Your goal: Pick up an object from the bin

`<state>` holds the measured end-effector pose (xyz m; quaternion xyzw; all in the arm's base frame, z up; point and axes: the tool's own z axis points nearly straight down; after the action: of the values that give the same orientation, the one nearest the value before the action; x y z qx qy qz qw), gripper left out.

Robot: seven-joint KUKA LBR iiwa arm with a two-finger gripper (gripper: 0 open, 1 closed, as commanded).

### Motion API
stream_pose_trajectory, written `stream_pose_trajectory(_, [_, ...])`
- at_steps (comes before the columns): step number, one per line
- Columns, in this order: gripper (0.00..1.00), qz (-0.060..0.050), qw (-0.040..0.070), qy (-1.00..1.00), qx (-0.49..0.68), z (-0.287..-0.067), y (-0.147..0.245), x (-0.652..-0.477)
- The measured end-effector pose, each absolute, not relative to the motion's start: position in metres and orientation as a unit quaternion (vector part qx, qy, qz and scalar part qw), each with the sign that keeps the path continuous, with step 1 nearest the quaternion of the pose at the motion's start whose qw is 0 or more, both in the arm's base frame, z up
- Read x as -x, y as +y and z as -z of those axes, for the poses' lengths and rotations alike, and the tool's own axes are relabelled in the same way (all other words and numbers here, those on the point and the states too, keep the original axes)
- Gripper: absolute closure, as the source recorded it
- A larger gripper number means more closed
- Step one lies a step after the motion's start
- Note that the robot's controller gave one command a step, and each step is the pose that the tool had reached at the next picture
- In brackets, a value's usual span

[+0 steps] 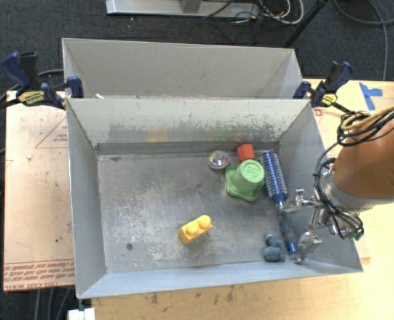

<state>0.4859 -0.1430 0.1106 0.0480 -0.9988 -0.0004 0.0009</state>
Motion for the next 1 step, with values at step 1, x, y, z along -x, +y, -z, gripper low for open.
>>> stream_pose_trajectory(1, [0.00,-0.002,-0.012,-0.993,-0.117,-0.0760,-0.1452,-0.4891])
